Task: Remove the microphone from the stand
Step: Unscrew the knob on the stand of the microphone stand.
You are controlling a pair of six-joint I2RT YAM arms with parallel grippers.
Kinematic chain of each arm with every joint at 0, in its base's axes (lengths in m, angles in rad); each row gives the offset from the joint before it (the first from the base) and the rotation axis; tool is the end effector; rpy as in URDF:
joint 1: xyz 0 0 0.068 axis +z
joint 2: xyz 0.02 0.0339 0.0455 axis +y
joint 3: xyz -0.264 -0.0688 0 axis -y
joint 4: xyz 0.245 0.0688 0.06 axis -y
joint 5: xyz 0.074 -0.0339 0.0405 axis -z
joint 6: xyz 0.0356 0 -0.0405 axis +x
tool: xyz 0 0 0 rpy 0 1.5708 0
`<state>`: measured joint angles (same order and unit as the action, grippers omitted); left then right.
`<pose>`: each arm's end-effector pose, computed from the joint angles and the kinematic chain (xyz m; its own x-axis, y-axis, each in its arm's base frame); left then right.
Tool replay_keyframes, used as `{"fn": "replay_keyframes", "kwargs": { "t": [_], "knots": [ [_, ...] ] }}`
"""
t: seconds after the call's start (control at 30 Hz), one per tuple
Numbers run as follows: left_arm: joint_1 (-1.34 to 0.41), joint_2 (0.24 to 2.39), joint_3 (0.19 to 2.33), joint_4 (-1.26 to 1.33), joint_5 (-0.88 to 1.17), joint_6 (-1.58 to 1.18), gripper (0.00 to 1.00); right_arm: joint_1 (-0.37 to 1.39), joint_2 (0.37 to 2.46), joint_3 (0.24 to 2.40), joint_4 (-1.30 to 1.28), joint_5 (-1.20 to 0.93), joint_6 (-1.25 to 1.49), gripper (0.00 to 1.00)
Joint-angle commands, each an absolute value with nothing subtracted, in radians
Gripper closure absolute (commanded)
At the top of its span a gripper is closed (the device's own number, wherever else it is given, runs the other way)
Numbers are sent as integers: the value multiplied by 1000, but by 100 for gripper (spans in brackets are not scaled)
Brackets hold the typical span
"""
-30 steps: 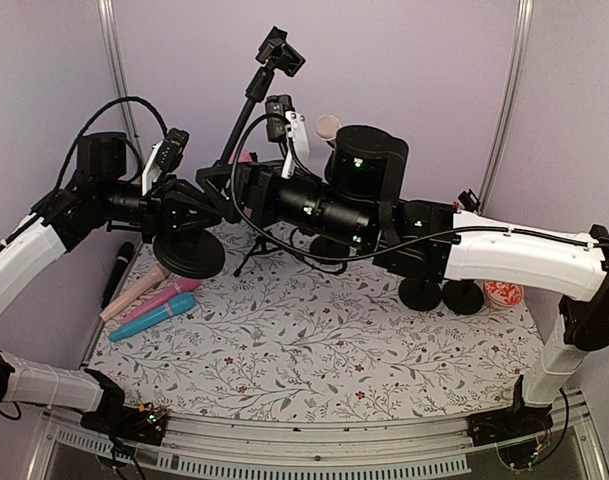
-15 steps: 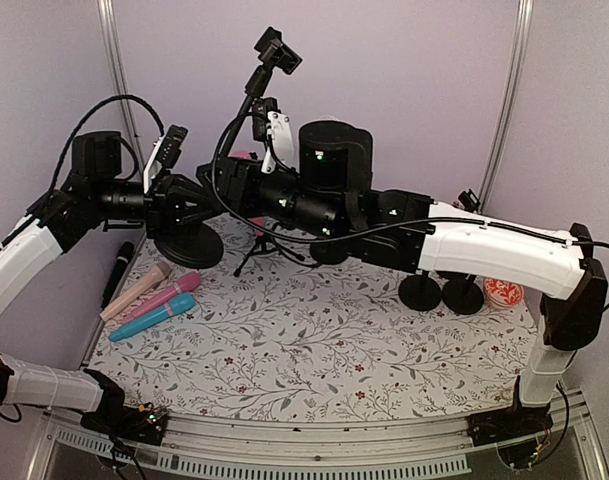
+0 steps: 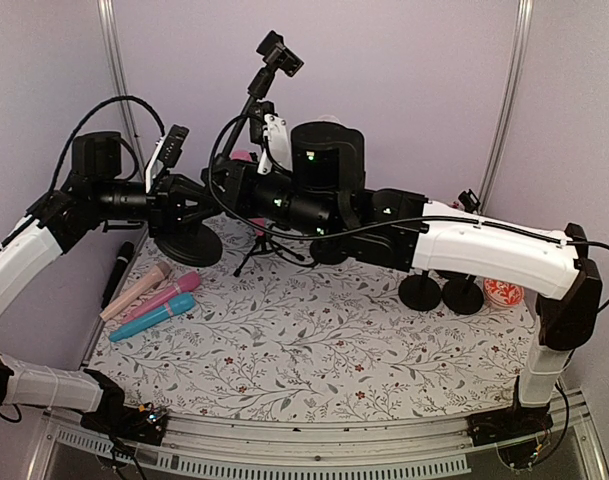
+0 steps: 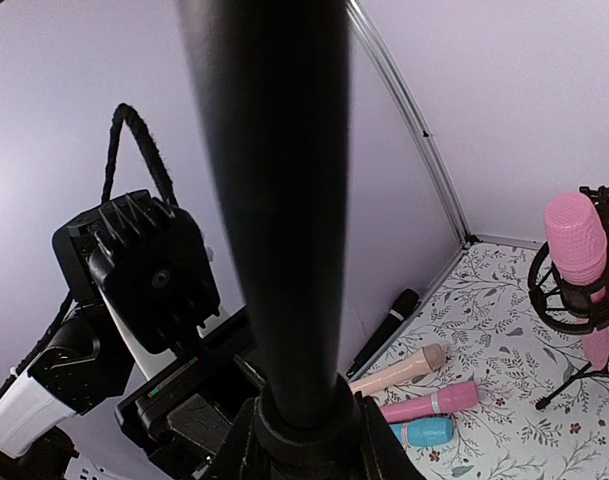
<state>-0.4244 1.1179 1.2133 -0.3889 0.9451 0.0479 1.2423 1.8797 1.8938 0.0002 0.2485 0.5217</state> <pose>0.2009 -0.1224 0.4065 -0.2179 0.1293 -0.9674 0.9598 0.2083 -0.1884 0.1544 0.4258 0.4300 -0.4137 0.2836 -0.8651 -0.7289 0.4662 0.5014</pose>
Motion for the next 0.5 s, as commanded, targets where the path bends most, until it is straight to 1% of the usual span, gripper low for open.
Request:
{"fn": "replay_keyframes", "kwargs": {
  "t": [0.0, 0.17, 0.33, 0.47],
  "knots": [
    [-417, 1088, 1221, -319, 977, 50, 100, 1232, 1872, 1902, 65, 205, 555, 100],
    [-417, 1087, 1208, -313, 1058, 27, 100, 1227, 1839, 1848, 189, 103, 530, 100],
    [-419, 1085, 1168, -275, 1238, -48, 100, 1226, 1827, 1835, 300, -75, 467, 100],
    [-425, 1080, 1153, -272, 1321, -69, 100, 1223, 1808, 1832, 362, -213, 419, 100]
  ]
}}
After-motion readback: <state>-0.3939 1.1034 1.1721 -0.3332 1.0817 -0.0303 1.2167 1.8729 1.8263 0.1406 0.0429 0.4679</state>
